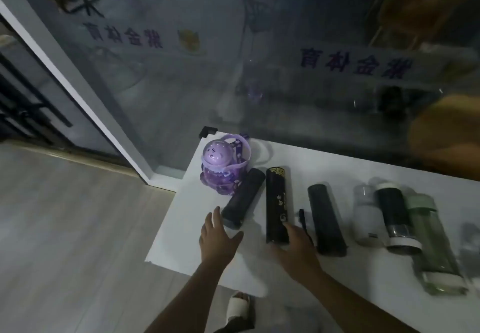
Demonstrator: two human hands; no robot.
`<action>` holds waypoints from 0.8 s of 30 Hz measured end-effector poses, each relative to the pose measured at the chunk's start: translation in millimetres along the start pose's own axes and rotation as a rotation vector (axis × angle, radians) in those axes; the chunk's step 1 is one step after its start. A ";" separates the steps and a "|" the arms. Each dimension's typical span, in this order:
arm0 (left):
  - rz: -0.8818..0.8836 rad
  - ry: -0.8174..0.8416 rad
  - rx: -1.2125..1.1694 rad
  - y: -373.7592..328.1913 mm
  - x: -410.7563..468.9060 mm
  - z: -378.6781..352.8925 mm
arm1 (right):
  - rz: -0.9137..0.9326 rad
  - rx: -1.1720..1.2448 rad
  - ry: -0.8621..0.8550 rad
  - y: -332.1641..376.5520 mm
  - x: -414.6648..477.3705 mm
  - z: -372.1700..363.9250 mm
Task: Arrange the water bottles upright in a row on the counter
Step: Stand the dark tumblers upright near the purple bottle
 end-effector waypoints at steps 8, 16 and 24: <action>-0.105 0.061 0.011 3.3 44.8 -9.8 | -0.166 0.001 -0.018 1.8 -3.5 -16.2; -0.166 0.052 -0.002 -1.9 47.9 -11.2 | -0.132 -0.026 -0.081 -3.4 -5.2 -3.1; -0.142 0.078 -0.094 9.6 21.3 14.0 | -0.069 0.004 -0.076 14.3 10.1 8.6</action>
Point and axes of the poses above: each hand's wrist, its own x-axis towards the middle knuckle, its own z-axis out of the back of the hand, y = z × x, the point moved 9 cm from there along x, towards the middle knuckle, and after that the axes turned 1 degree about -x, right-handed, at the moved point
